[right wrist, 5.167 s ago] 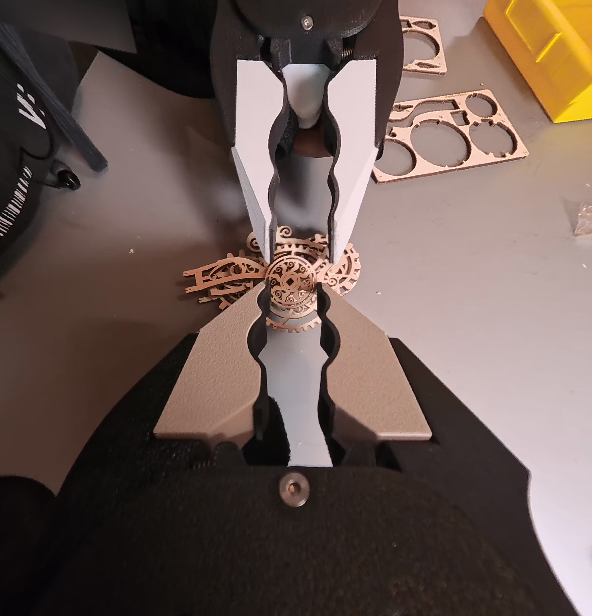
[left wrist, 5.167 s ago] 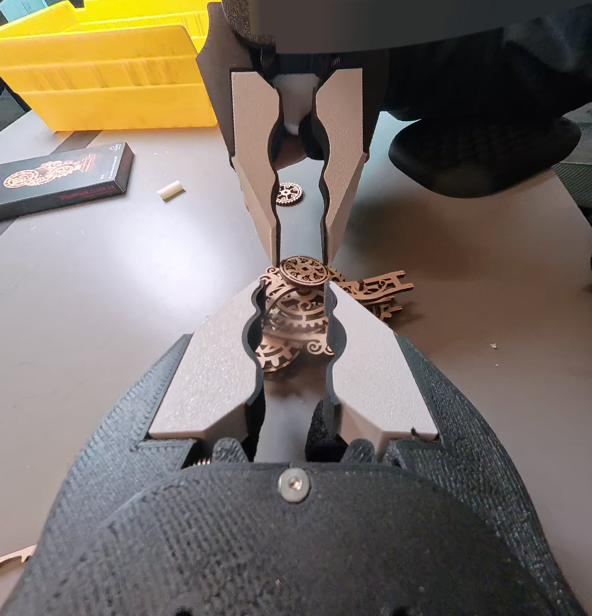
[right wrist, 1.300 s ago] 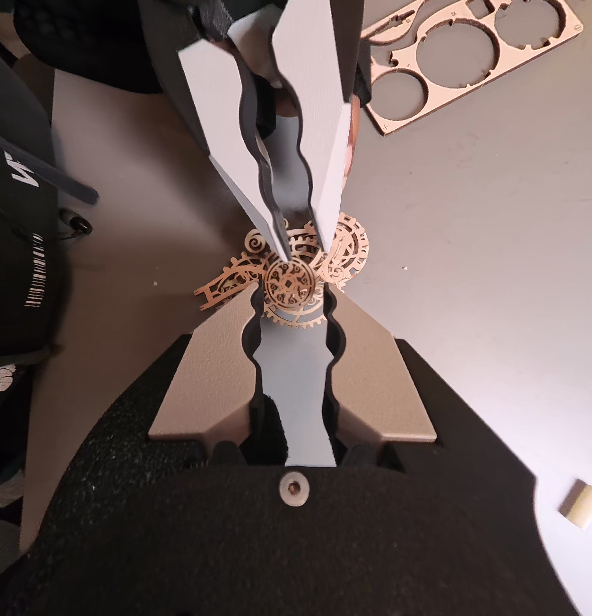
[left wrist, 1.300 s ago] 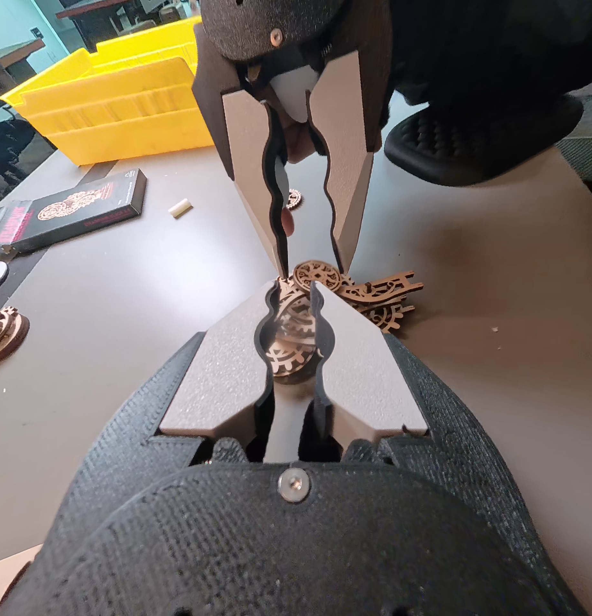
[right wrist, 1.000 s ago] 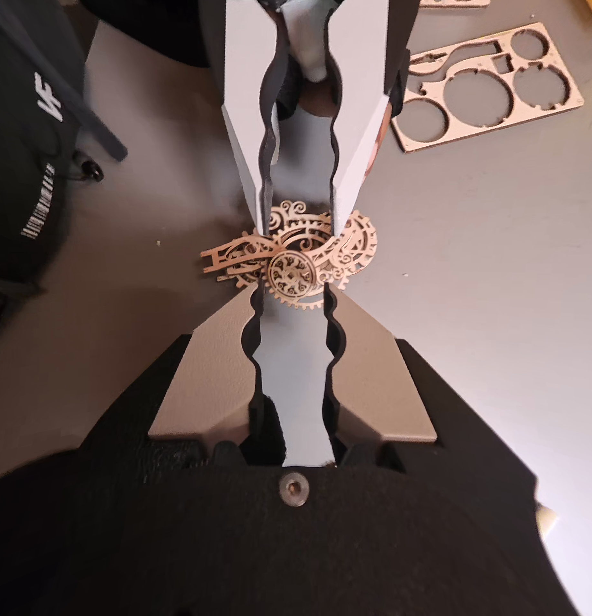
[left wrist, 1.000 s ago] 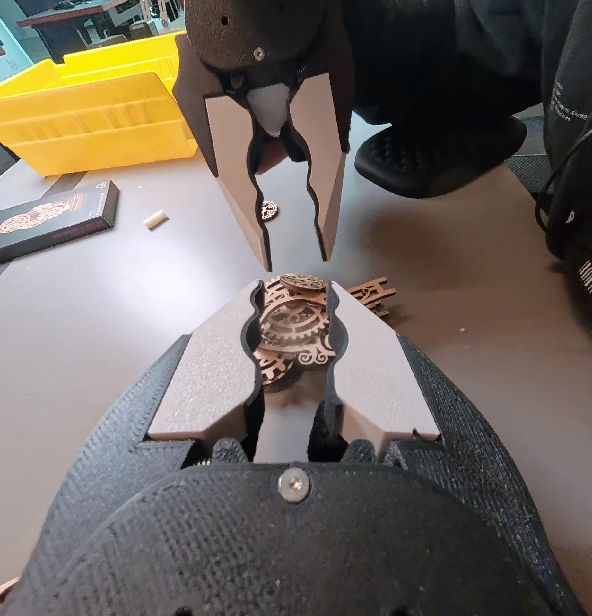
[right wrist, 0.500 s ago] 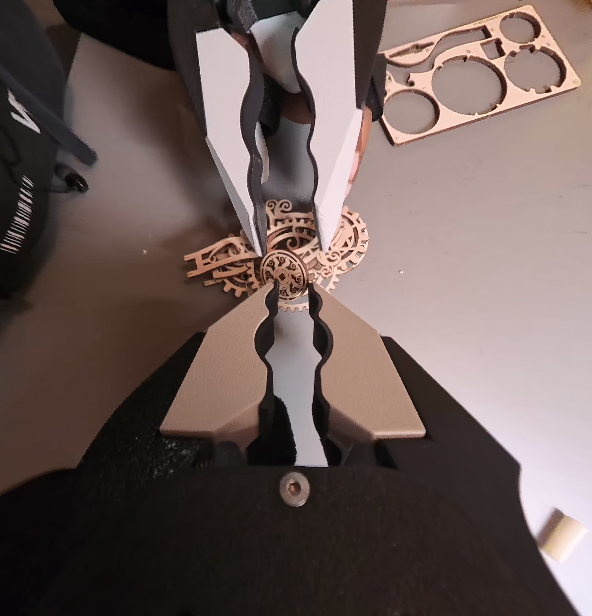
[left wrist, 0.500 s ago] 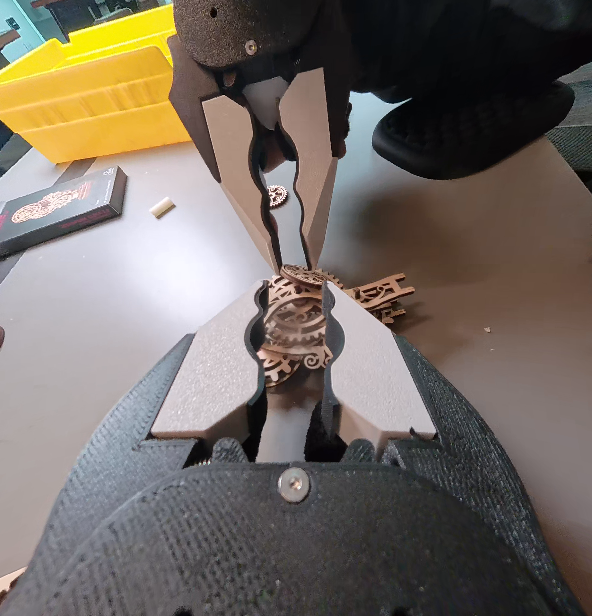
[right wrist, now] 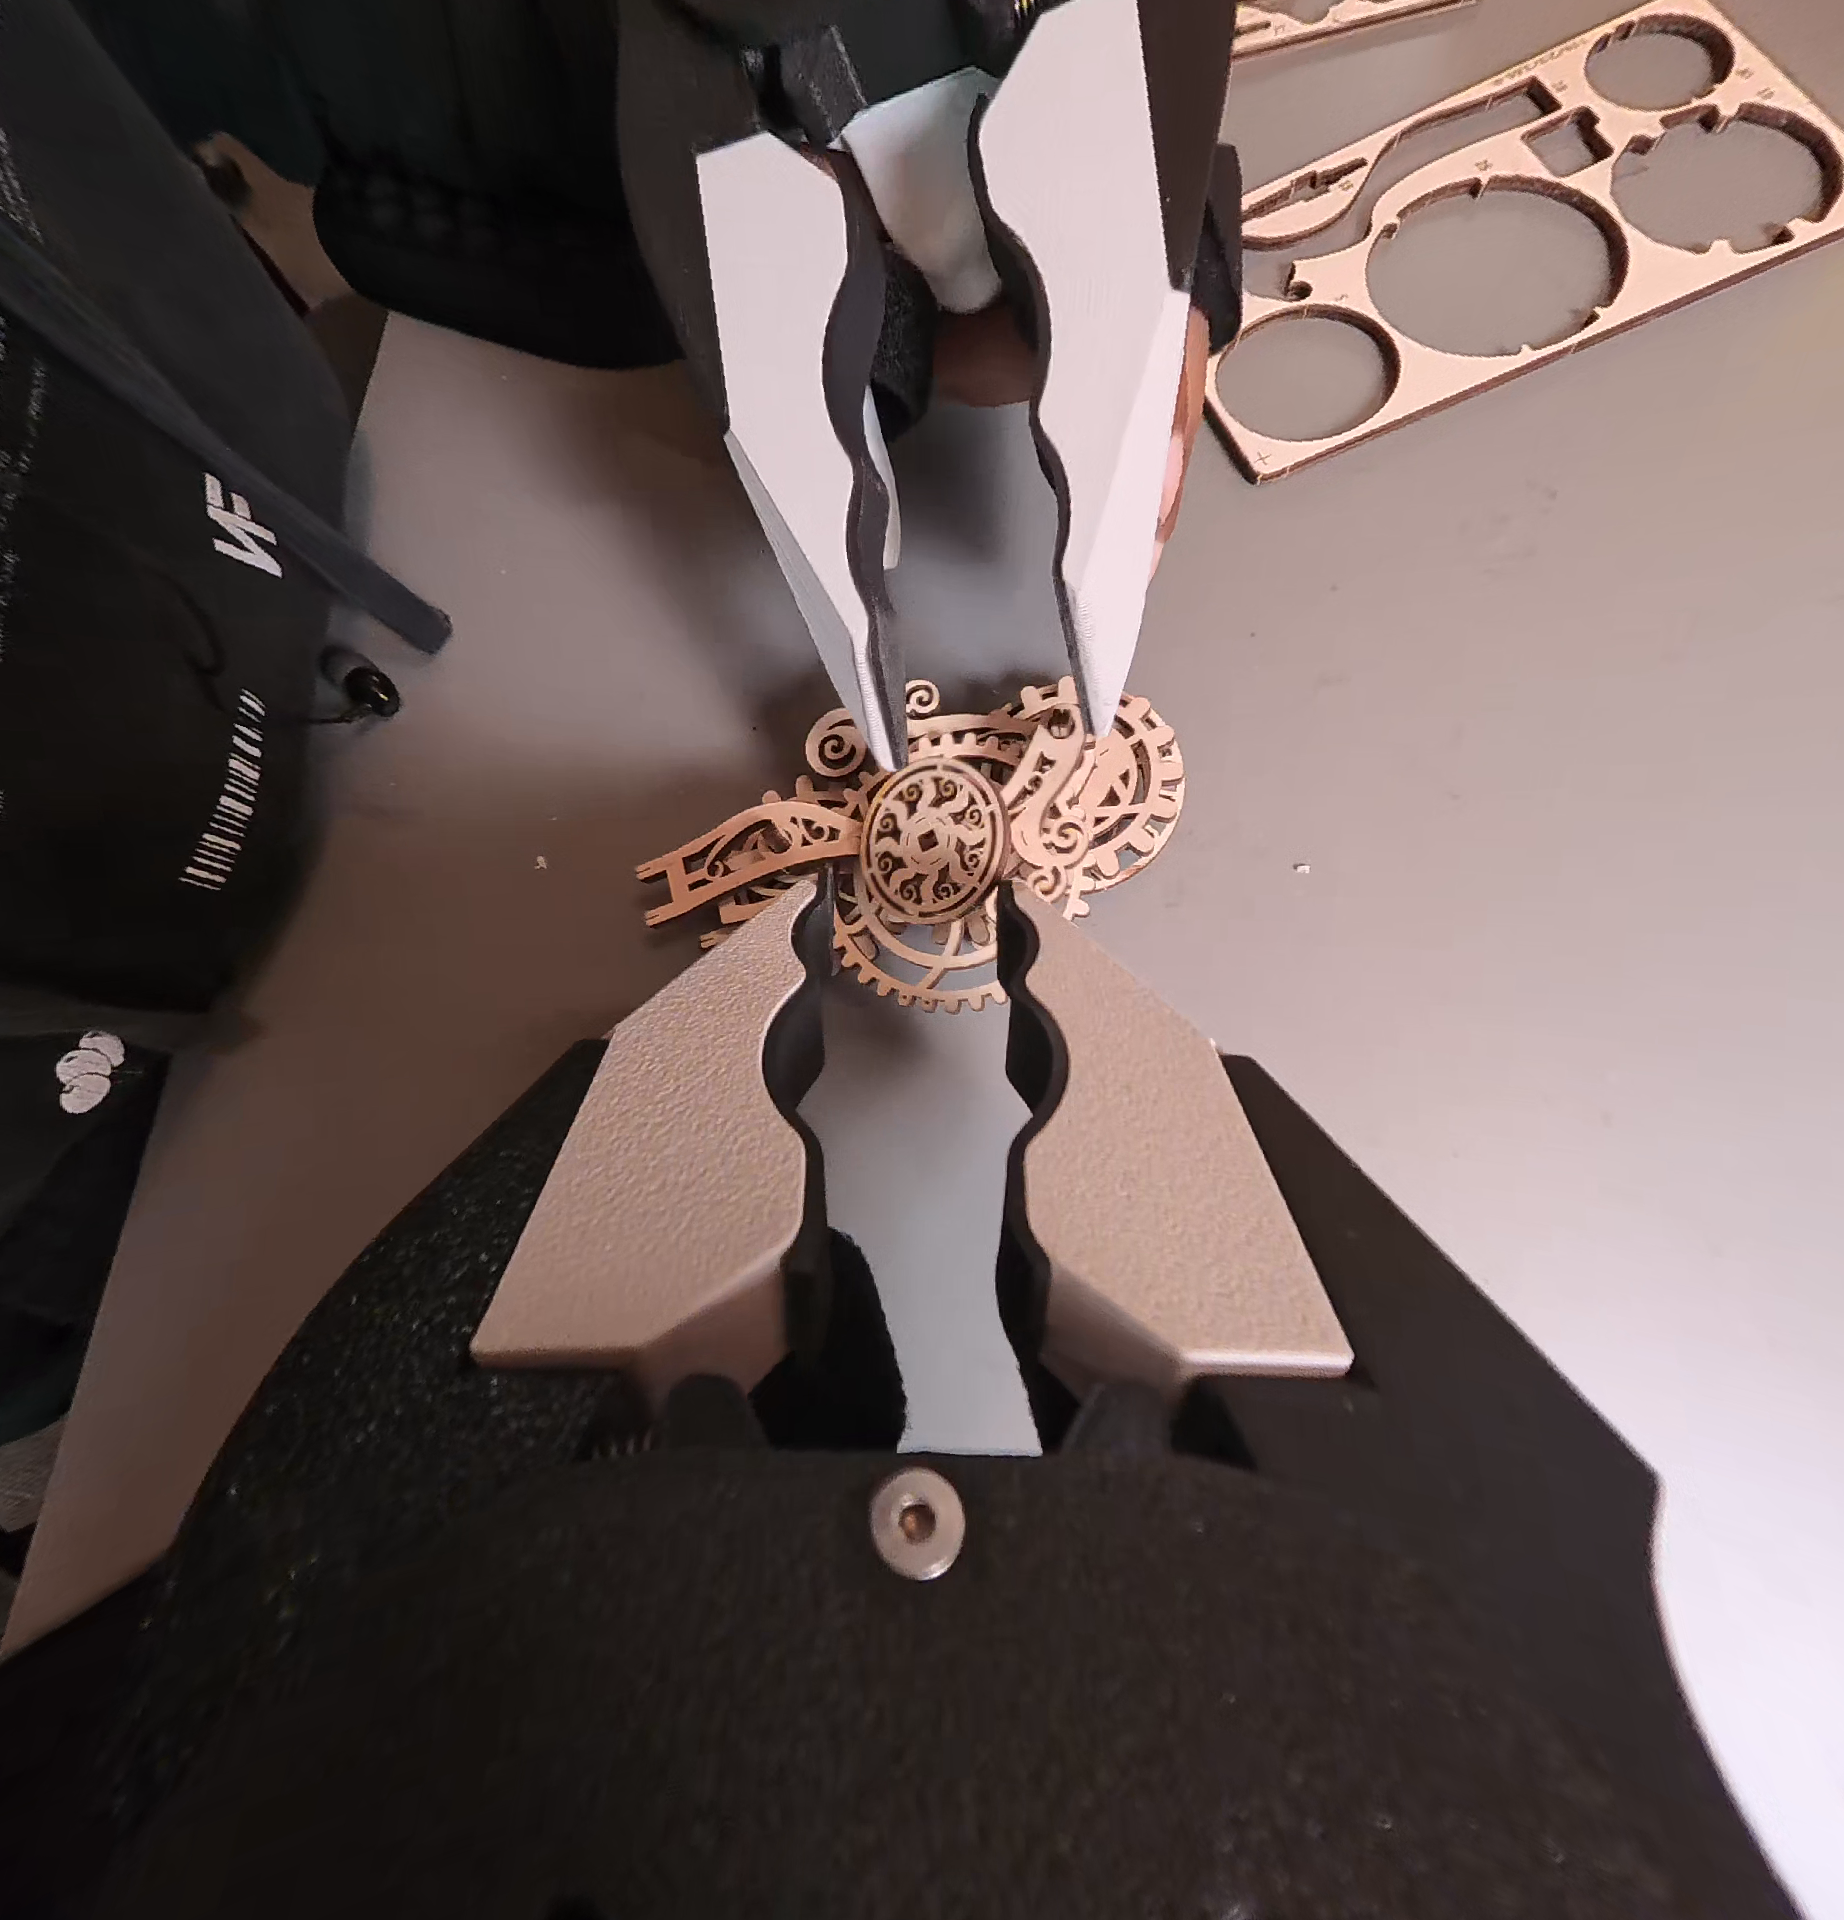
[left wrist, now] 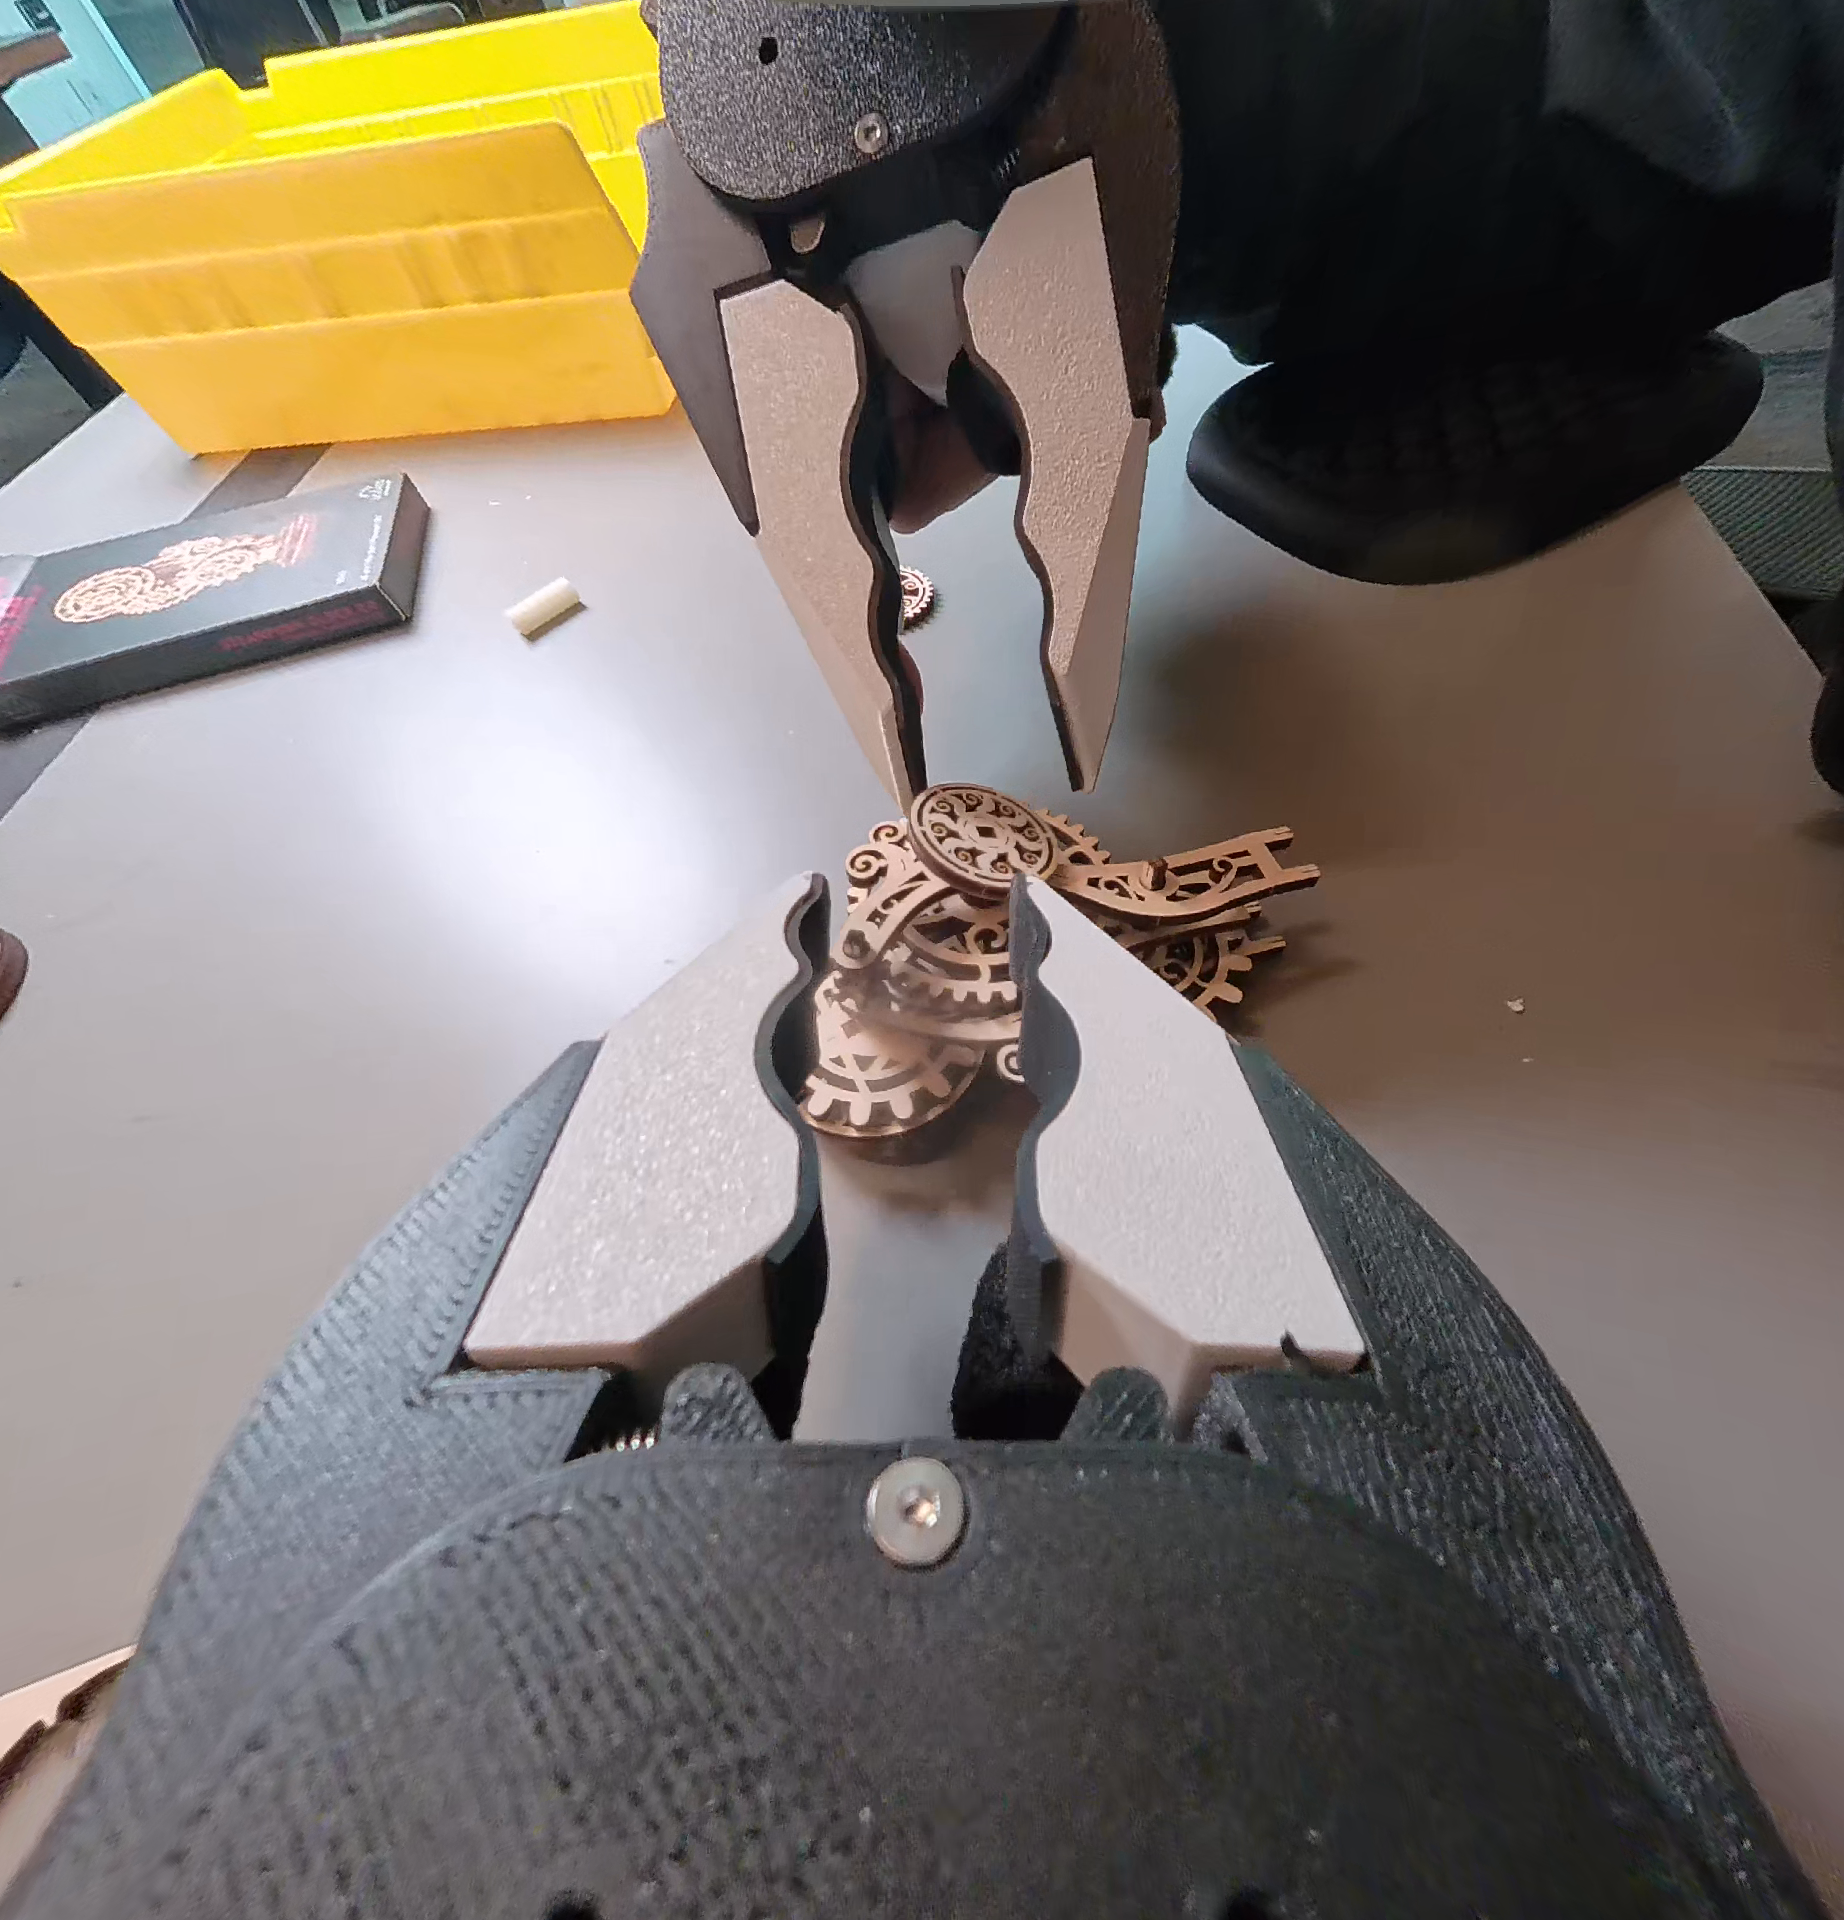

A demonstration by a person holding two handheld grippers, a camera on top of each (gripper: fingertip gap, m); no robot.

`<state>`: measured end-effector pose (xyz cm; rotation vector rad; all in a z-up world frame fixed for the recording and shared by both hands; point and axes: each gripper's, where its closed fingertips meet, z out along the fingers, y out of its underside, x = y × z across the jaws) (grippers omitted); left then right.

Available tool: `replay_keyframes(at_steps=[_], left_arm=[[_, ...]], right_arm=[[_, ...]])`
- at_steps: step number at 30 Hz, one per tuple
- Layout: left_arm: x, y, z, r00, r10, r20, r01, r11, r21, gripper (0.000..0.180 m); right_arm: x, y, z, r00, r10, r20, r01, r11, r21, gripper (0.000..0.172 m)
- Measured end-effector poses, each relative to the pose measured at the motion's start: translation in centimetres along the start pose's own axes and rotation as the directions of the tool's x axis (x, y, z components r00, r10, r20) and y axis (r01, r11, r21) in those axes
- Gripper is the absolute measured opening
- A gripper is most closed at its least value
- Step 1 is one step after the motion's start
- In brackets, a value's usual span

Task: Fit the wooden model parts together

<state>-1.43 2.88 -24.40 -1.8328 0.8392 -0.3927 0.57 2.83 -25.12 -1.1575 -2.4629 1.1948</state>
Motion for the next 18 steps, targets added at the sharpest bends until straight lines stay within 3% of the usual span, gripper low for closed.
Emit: replay_keyframes(at_steps=[18], left_arm=[[0.09, 0.1, 0.18, 1.0, -0.002, -0.002, 0.002, 1.0, -0.005, 0.031]], right_arm=[[0.24, 0.26, 0.21, 1.0, -0.022, -0.019, 0.022, 1.0, -0.016, 0.032]])
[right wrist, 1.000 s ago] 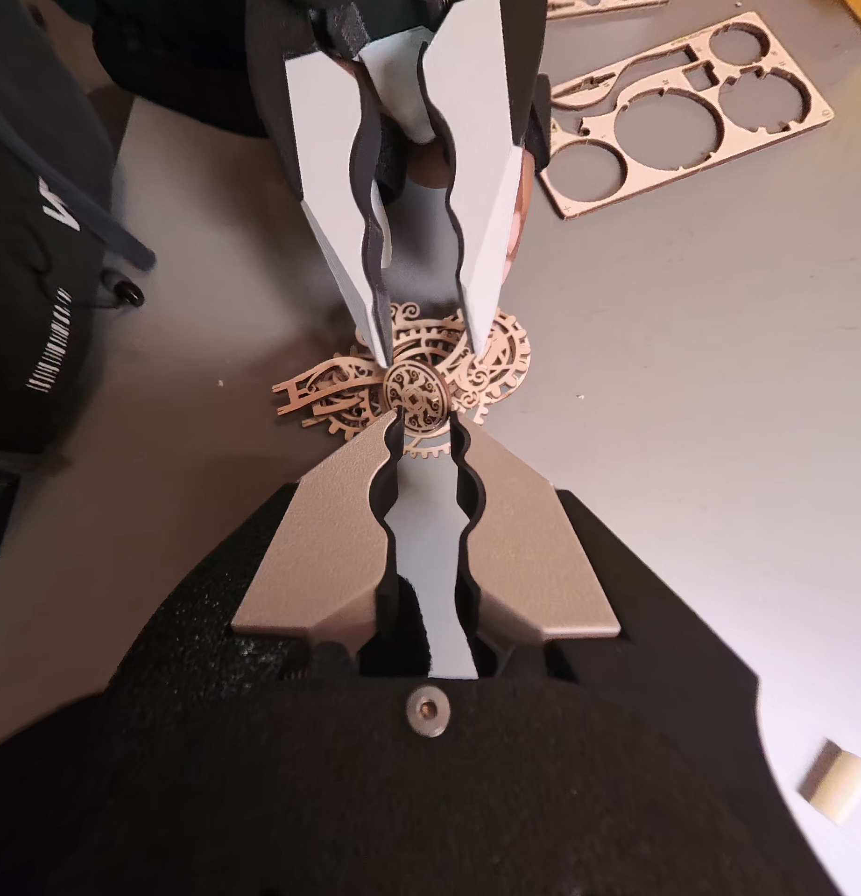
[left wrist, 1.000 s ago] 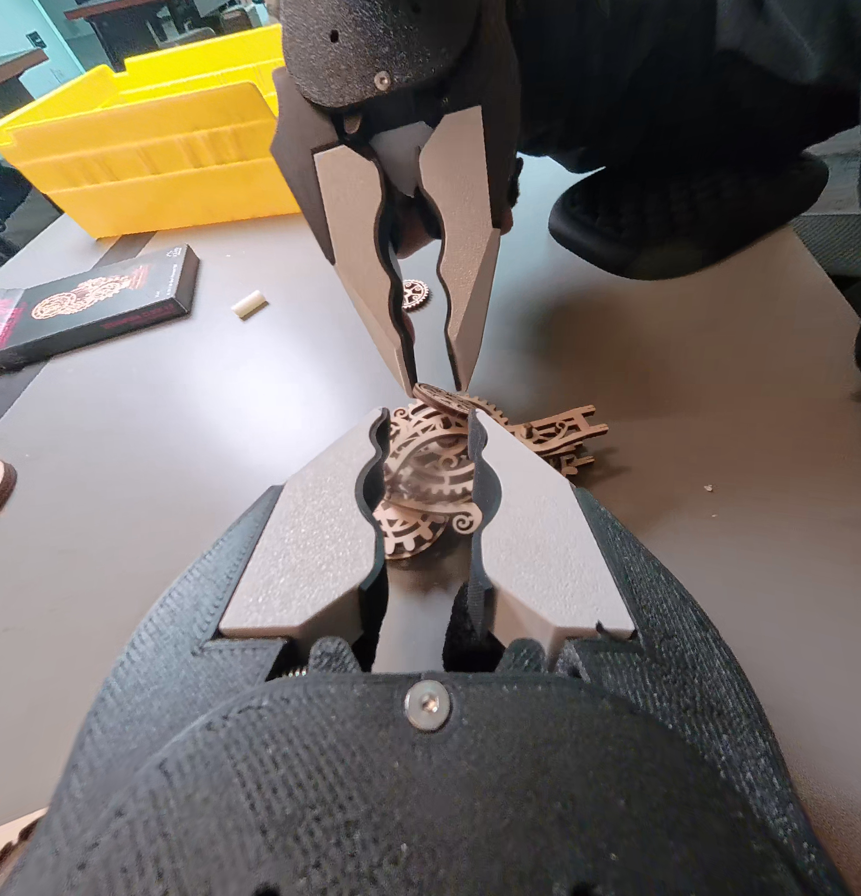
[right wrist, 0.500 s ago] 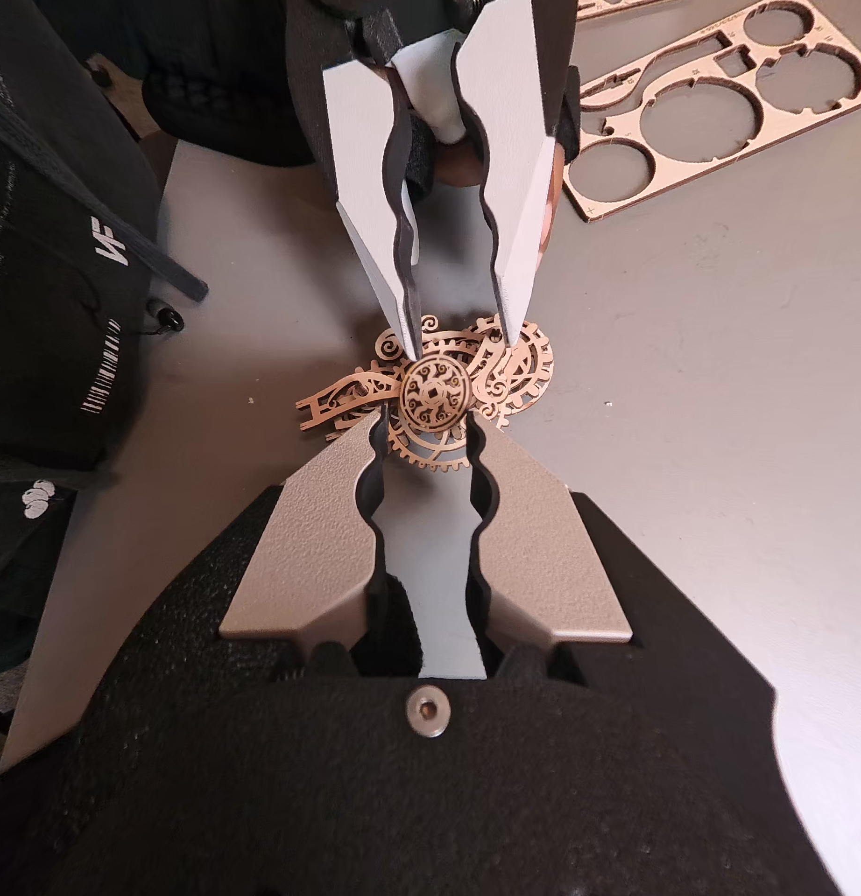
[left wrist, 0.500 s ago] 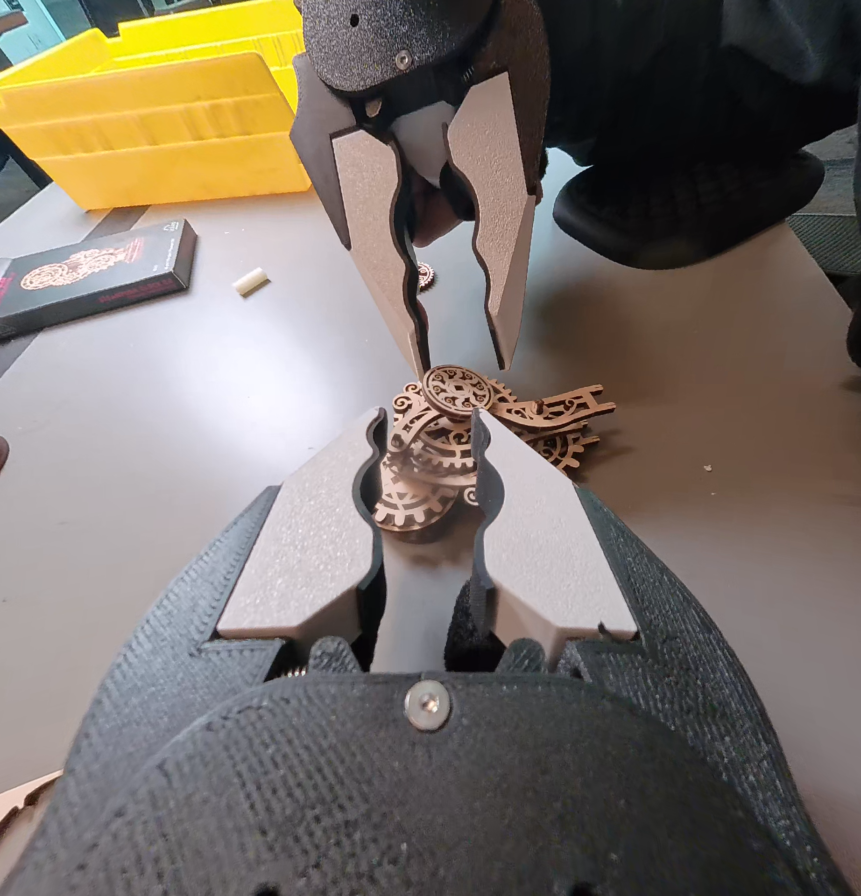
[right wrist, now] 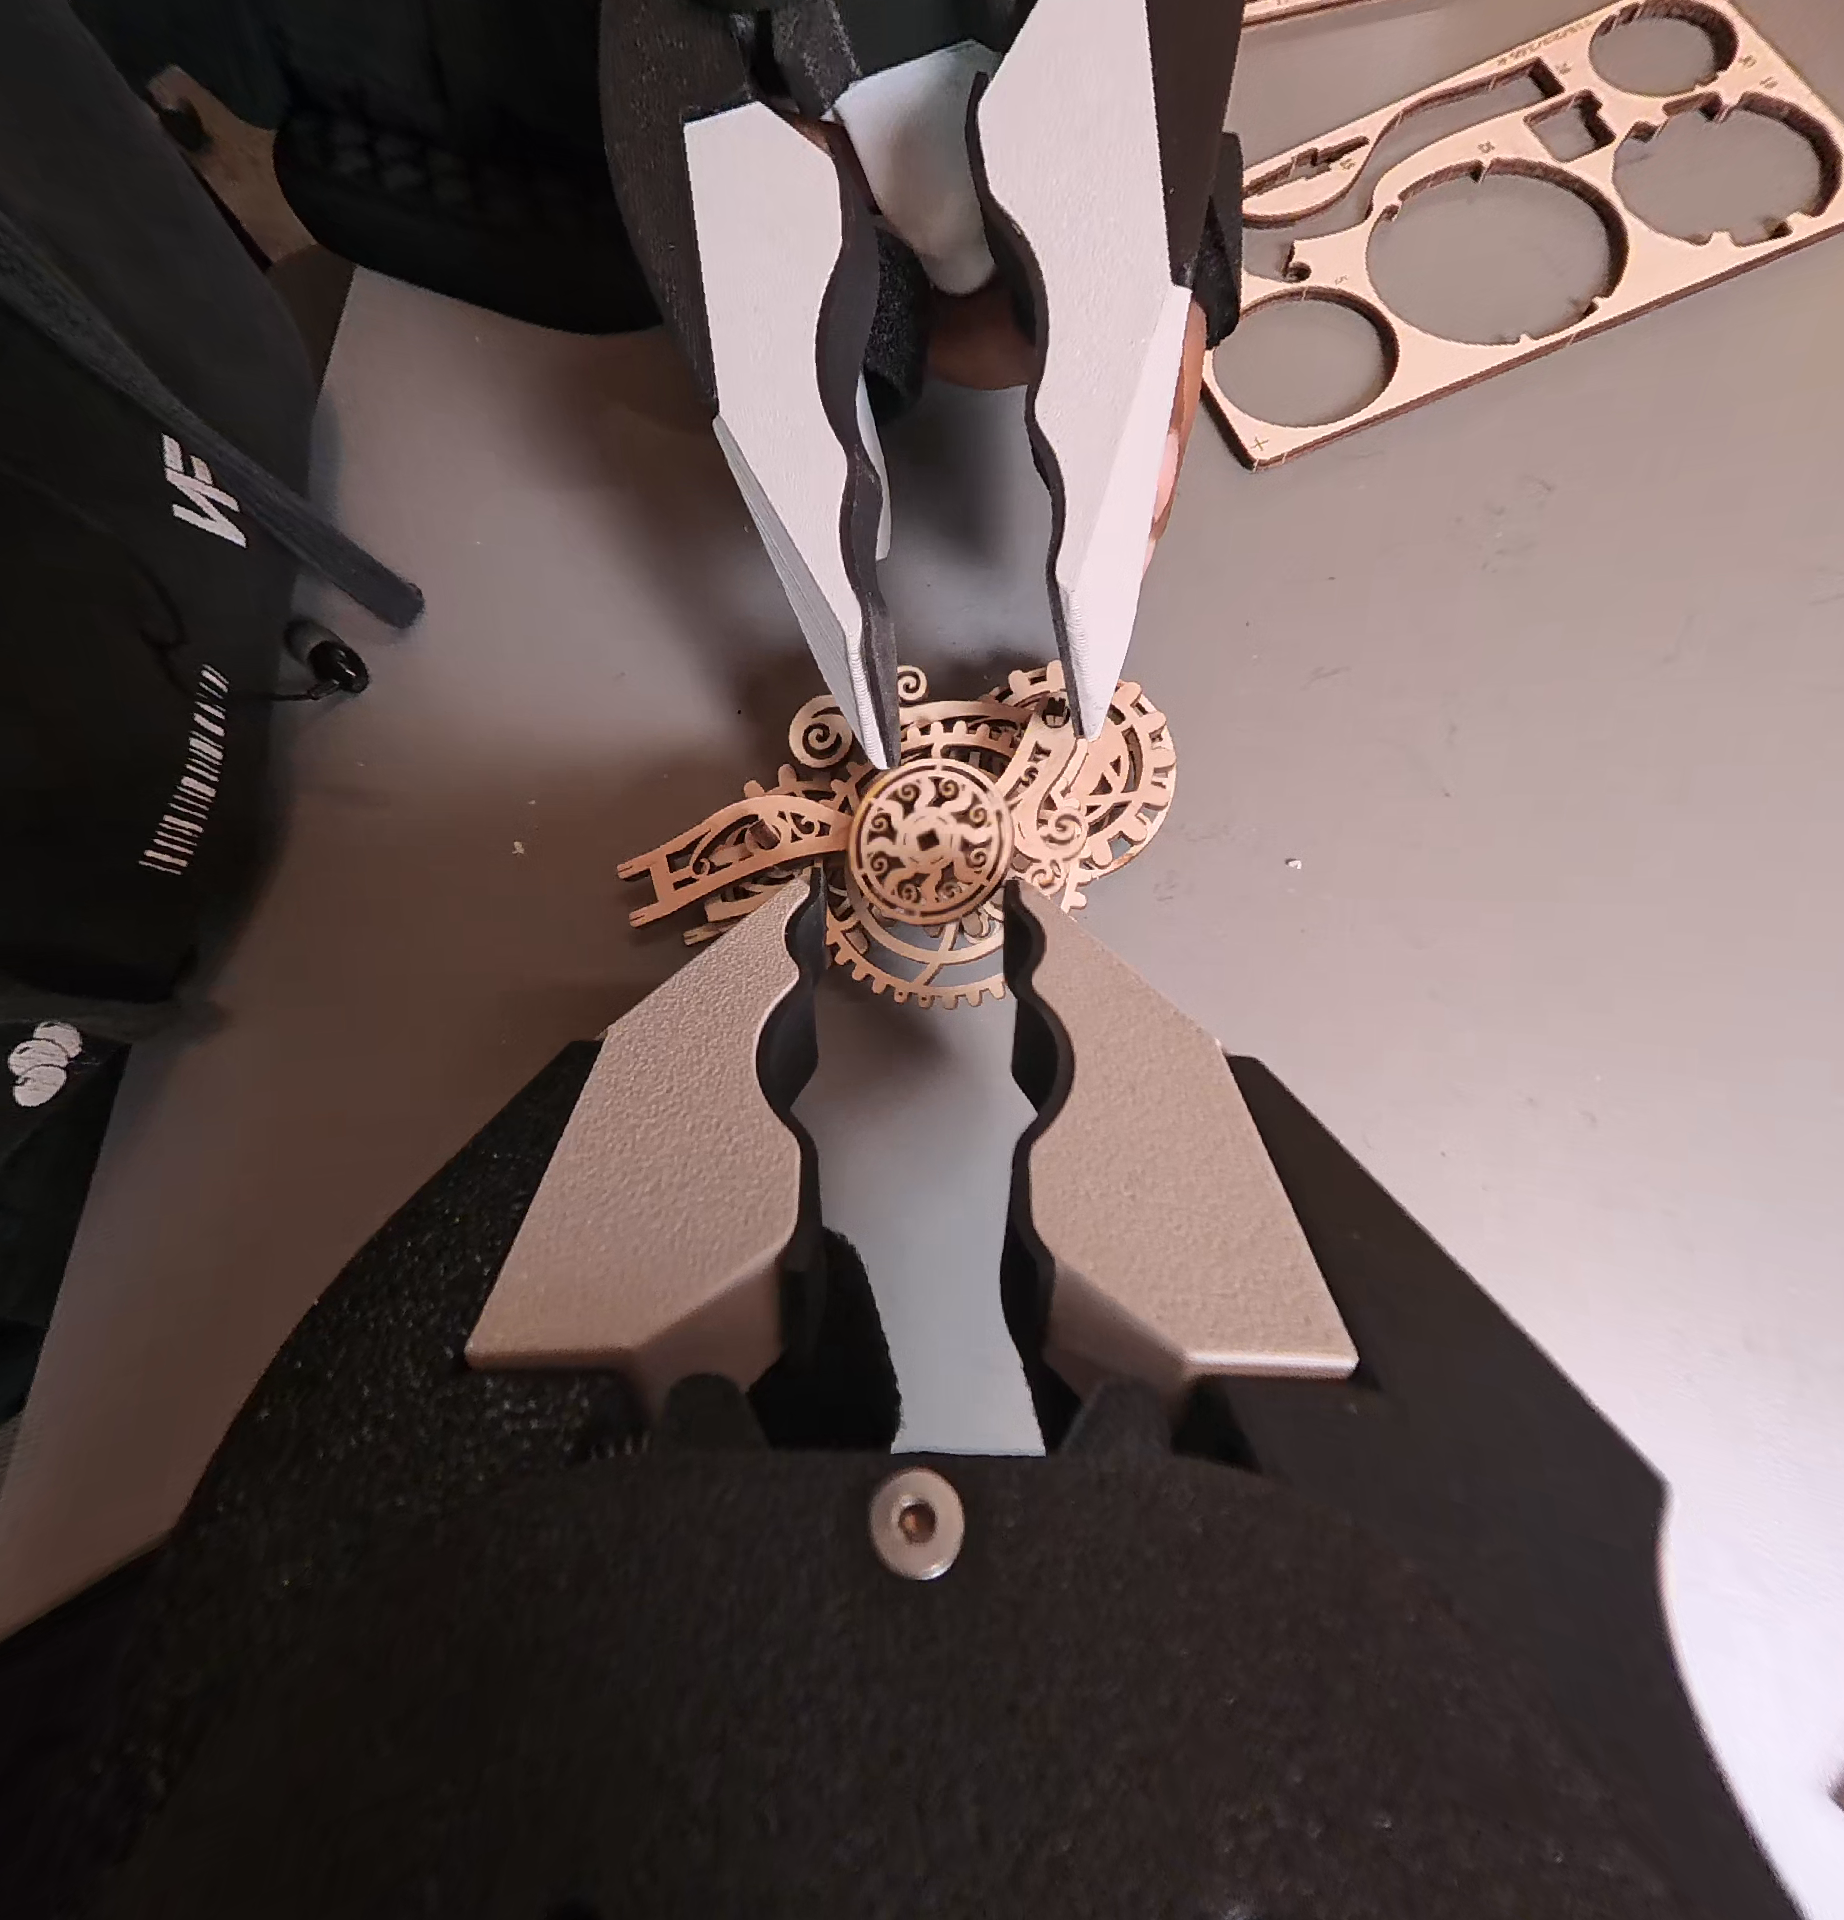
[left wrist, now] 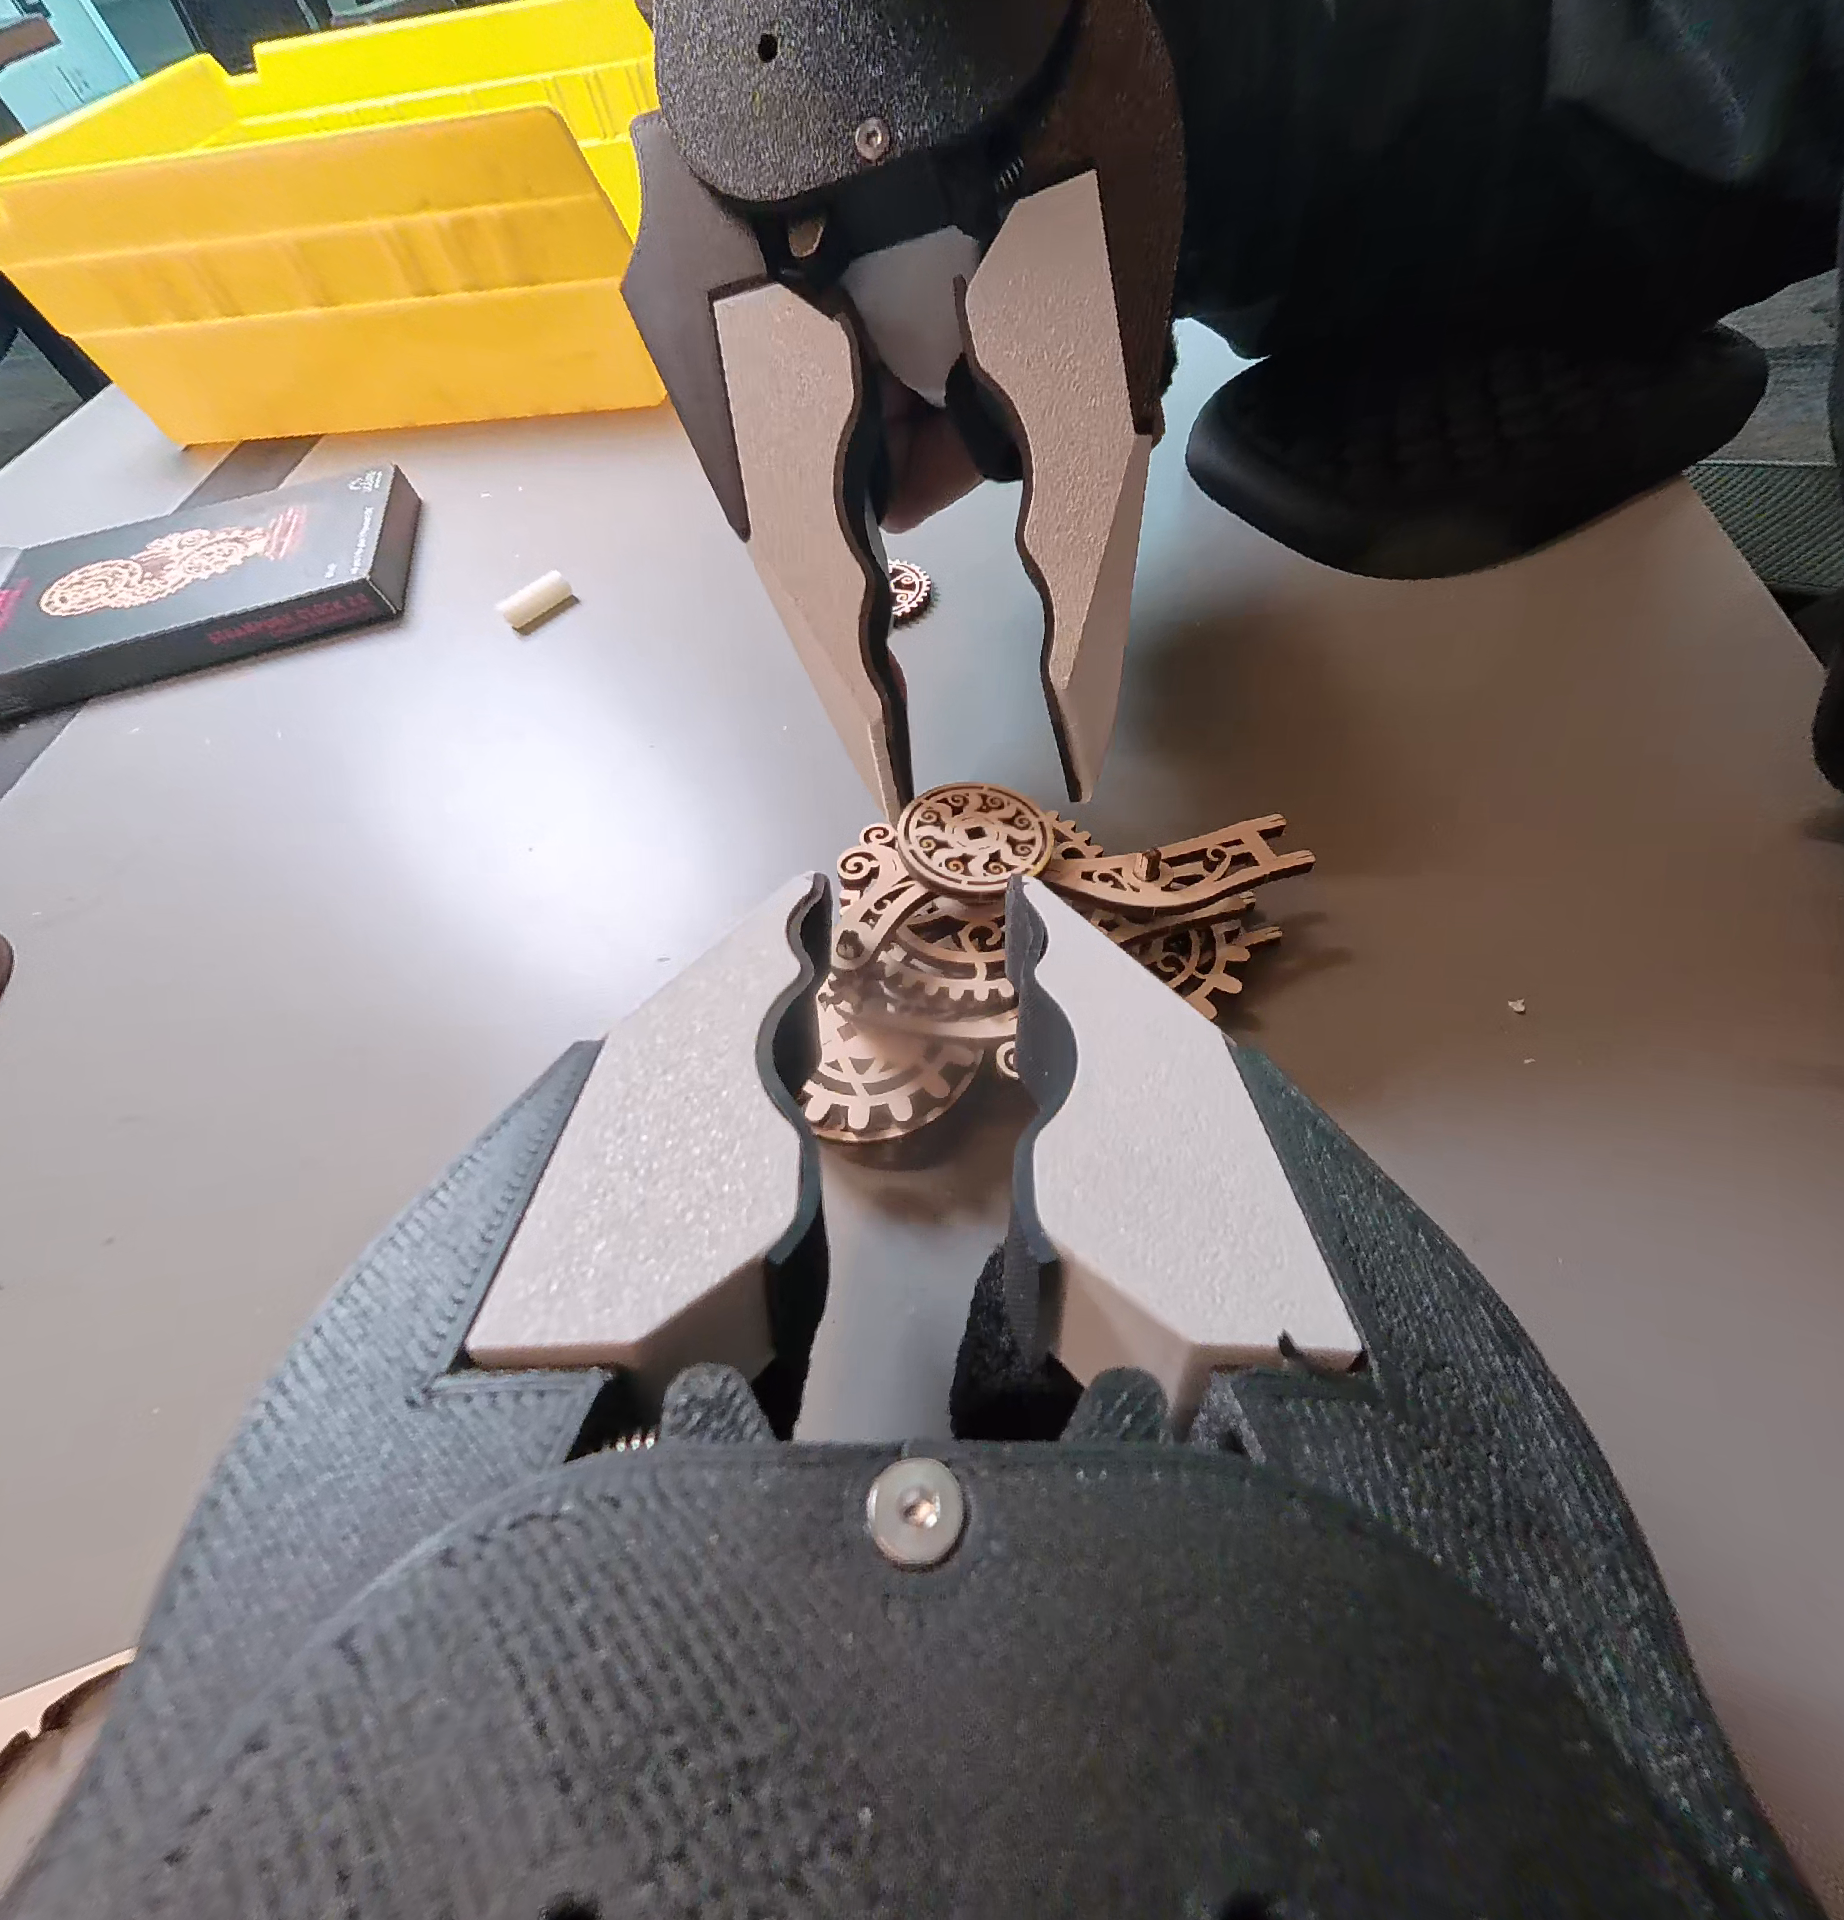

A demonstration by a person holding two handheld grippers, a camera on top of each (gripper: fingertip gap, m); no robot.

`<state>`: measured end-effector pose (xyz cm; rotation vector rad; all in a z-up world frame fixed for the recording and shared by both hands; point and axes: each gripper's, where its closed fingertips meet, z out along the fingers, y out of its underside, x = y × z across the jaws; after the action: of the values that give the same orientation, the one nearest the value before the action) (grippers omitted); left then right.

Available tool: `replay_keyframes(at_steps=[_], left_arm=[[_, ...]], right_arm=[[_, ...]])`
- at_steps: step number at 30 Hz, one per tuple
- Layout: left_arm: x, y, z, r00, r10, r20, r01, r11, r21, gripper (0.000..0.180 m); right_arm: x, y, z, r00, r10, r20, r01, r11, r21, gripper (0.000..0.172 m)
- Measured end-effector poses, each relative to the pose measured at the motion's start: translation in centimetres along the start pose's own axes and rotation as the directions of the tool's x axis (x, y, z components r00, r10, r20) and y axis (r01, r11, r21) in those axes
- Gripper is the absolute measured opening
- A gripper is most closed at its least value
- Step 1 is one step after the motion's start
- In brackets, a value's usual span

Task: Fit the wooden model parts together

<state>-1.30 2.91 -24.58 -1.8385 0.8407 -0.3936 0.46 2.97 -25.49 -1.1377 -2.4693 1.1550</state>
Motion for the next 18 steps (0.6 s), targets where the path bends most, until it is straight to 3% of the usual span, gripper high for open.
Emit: replay_keyframes(at_steps=[6, 18], left_arm=[[0.0, 0.0, 0.1, 1.0, 0.001, -0.001, -0.001, 1.0, 0.0, 0.031], [0.2, -0.1, 0.0, 1.0, -0.007, -0.013, 0.007, 1.0, 0.007, 0.031]], right_arm=[[0.2, -1.3, -0.9, 0.999, -0.037, -0.031, 0.039, 0.997, 0.067, 0.023], [-0.1, -0.9, 0.4, 0.991, -0.11, -0.076, 0.111, 0.994, 0.007, 0.015]])
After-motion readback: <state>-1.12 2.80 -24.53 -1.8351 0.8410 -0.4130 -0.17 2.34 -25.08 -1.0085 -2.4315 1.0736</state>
